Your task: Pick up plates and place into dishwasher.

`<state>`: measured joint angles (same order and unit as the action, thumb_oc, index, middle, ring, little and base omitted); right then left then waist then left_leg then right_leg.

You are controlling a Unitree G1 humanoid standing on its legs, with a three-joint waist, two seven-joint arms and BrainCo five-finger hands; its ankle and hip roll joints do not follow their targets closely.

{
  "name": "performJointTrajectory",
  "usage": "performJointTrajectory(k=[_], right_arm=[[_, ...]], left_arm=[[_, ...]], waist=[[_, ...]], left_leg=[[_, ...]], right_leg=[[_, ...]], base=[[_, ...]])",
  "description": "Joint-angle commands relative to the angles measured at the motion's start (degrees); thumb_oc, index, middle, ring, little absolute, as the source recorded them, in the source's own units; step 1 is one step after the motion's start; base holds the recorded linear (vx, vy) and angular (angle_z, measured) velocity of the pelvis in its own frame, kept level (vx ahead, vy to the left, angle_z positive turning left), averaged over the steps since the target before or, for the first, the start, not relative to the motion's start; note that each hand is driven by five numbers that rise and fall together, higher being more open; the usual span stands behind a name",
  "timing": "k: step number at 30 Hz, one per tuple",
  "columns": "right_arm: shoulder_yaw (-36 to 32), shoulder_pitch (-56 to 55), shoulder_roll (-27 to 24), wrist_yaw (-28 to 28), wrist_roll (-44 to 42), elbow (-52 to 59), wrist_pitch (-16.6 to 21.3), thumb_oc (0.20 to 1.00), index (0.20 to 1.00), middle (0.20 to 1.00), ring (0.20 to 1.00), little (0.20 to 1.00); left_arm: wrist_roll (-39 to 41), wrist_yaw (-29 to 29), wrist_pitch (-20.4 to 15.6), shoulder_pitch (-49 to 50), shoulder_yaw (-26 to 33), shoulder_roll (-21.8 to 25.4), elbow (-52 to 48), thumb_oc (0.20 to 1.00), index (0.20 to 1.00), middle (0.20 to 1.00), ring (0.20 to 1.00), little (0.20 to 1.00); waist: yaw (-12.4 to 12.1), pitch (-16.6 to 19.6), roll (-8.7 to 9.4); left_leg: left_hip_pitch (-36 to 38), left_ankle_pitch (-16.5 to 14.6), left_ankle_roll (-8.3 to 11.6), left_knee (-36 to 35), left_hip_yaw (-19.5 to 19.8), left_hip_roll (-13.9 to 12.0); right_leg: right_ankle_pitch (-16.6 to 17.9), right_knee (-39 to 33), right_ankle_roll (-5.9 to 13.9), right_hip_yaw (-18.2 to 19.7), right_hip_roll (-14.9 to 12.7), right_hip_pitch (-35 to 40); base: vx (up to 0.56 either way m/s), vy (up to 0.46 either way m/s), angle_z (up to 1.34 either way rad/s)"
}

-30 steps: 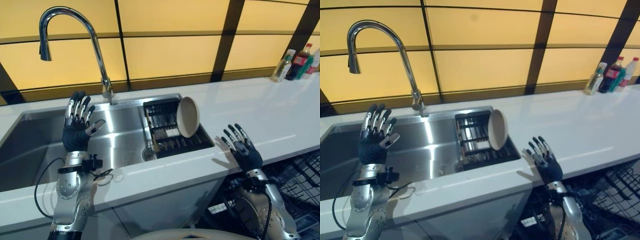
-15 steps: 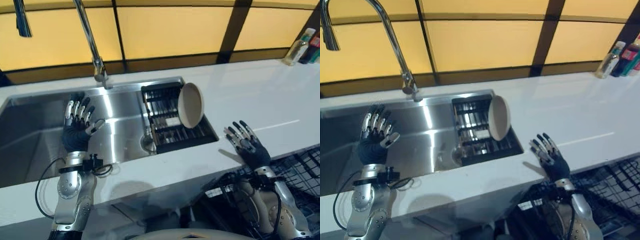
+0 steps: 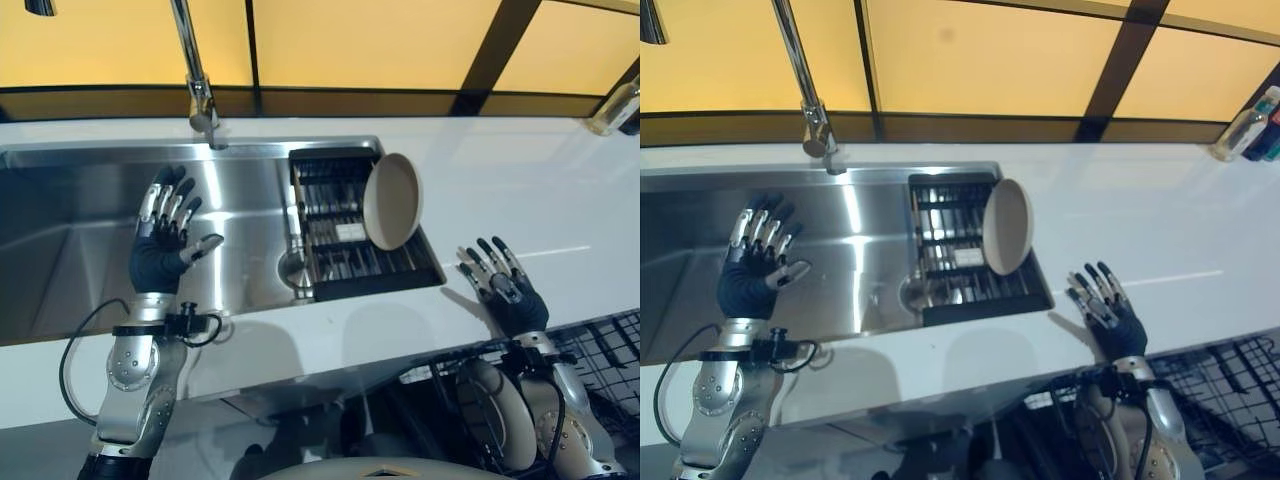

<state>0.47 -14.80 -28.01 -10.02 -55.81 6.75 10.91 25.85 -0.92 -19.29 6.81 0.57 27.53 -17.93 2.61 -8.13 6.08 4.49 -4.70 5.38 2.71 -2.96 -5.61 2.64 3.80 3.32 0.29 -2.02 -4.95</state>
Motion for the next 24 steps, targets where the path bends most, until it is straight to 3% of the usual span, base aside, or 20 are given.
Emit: performJointTrajectory(k=[1, 5, 8, 13, 15, 18, 21, 24], right_arm=[[-2.54, 0.12, -1.92, -1.30, -0.50, 5.75, 0.34, 1.000, 1.000, 1.000, 1.000, 1.000], [-4.88, -0.87, -4.26, -2.44, 0.51, 5.36, -3.43, 1.000, 1.000, 1.000, 1.000, 1.000], [-7.69, -1.28, -6.16, -4.03, 0.94, 4.99, -6.91, 1.000, 1.000, 1.000, 1.000, 1.000], [-12.24, -2.74, -8.73, -7.80, 1.30, 3.57, -10.46, 1.000, 1.000, 1.000, 1.000, 1.000], [-14.35, -4.41, -11.54, -9.99, 0.33, 2.40, -11.17, 1.000, 1.000, 1.000, 1.000, 1.000], [-16.68, -6.97, -13.98, -13.13, -0.92, 0.92, -11.09, 1.000, 1.000, 1.000, 1.000, 1.000], [-17.96, -8.59, -14.95, -15.12, -1.80, -0.56, -10.63, 1.000, 1.000, 1.000, 1.000, 1.000], [-18.61, -10.38, -15.44, -16.13, -2.49, -1.44, -10.18, 1.000, 1.000, 1.000, 1.000, 1.000]], left_arm=[[-12.27, 0.60, 0.39, -8.03, -2.96, 6.63, 1.46, 1.000, 1.000, 1.000, 1.000, 1.000], [-18.58, -2.95, 5.18, -18.97, -7.14, 16.42, 8.14, 1.000, 1.000, 1.000, 1.000, 1.000], [-24.57, -4.87, 5.76, -28.57, -11.77, 24.69, 17.11, 1.000, 1.000, 1.000, 1.000, 1.000], [-36.07, -4.90, 5.63, -41.18, -20.90, 33.43, 25.48, 1.000, 1.000, 1.000, 1.000, 1.000], [-45.13, -5.44, 6.27, -46.08, -27.14, 38.04, 28.08, 1.000, 1.000, 1.000, 1.000, 1.000], [-48.18, -6.94, 6.47, -49.36, -33.14, 41.49, 30.73, 1.000, 1.000, 1.000, 1.000, 1.000], [-51.32, -7.39, 7.12, -50.35, -35.98, 42.51, 30.08, 1.000, 1.000, 1.000, 1.000, 1.000], [-54.71, -8.45, 5.52, -50.41, -39.03, 42.82, 30.08, 1.000, 1.000, 1.000, 1.000, 1.000]], waist=[[4.27, 1.19, -0.57], [7.17, 2.31, -3.12], [9.72, 3.30, -4.59], [12.85, 4.19, -6.13], [14.33, 4.49, -6.86], [15.47, 4.41, -7.11], [15.79, 4.16, -6.89], [15.82, 3.94, -6.12]], left_leg=[[-3.63, 3.41, -2.55, 0.79, 0.47, 0.01], [-0.92, 4.00, -2.45, -0.04, -1.14, 0.07], [1.01, 4.25, -2.33, -0.87, -2.35, 0.15], [2.54, 4.06, -2.11, -0.91, -4.13, 0.29], [3.03, 3.97, -2.05, -0.40, -4.56, 0.45], [3.54, 3.84, -1.90, 0.69, -5.02, 0.42], [3.80, 3.86, -1.76, 1.45, -5.09, 0.25], [3.62, 3.89, -1.71, 2.40, -5.06, 0.01]], right_leg=[[-3.09, 1.51, 4.26, 4.05, 0.30, 2.88], [-3.25, 2.05, 5.16, 4.55, -0.48, 4.18], [-3.02, 1.95, 5.71, 5.18, -0.81, 5.13], [-3.15, 2.75, 6.17, 5.49, -1.35, 5.60], [-3.20, 3.54, 6.27, 5.56, -1.58, 5.67], [-3.24, 4.63, 6.50, 5.56, -1.99, 5.85], [-3.22, 5.39, 6.69, 5.24, -2.27, 6.06], [-2.97, 5.91, 6.97, 4.81, -2.47, 6.14]], base=[[0.16, 0.102, -0.11], [0.18, 0.127, -0.18], [0.17, 0.079, -0.24], [0.15, 0.043, -0.16], [0.18, 0.038, -0.15], [0.17, 0.017, -0.08], [0.14, -0.039, -0.05], [0.13, -0.098, -0.02]])
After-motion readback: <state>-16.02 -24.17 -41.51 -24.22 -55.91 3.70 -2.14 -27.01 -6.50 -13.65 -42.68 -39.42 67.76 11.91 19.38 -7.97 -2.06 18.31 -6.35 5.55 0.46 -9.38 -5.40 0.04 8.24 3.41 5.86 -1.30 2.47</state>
